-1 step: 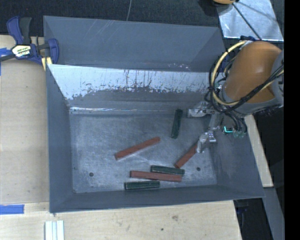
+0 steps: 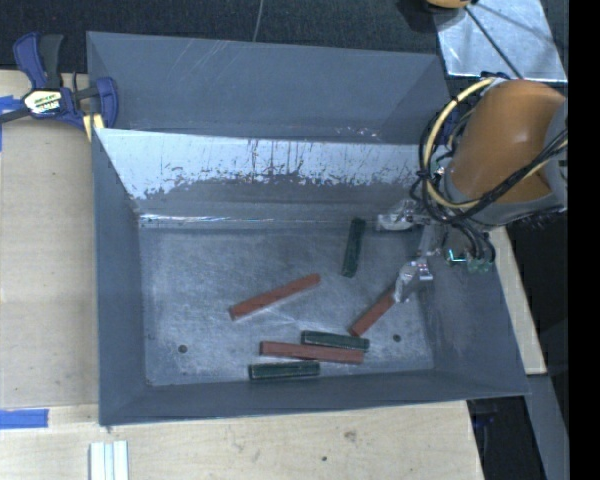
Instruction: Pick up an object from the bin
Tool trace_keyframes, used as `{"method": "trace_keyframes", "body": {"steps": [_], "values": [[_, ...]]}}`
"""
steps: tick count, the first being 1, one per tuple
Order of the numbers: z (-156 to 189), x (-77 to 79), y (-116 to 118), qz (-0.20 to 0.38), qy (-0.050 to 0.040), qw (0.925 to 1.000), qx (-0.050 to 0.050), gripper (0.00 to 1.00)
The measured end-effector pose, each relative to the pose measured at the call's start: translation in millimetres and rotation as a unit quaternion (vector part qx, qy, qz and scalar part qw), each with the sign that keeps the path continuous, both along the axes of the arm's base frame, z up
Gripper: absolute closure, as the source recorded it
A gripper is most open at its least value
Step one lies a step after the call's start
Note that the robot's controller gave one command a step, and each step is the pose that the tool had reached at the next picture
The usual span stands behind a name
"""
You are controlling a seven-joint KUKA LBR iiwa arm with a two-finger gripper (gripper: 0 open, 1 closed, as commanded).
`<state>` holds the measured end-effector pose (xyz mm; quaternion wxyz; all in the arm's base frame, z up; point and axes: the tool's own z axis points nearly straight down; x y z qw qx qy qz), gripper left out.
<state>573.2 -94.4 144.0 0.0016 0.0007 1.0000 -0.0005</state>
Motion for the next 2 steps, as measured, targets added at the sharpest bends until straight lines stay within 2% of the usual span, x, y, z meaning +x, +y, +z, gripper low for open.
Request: {"method": "trace_keyframes", "body": {"steps": [1,2], "values": [[-67.6,-16.2,-13.6,0.031,-0.0093,0.9995,-0.001,1.0],[-67.6,-16.2,-13.6,0.031,-0.0093,0.9995,-0.002,1.0]]}}
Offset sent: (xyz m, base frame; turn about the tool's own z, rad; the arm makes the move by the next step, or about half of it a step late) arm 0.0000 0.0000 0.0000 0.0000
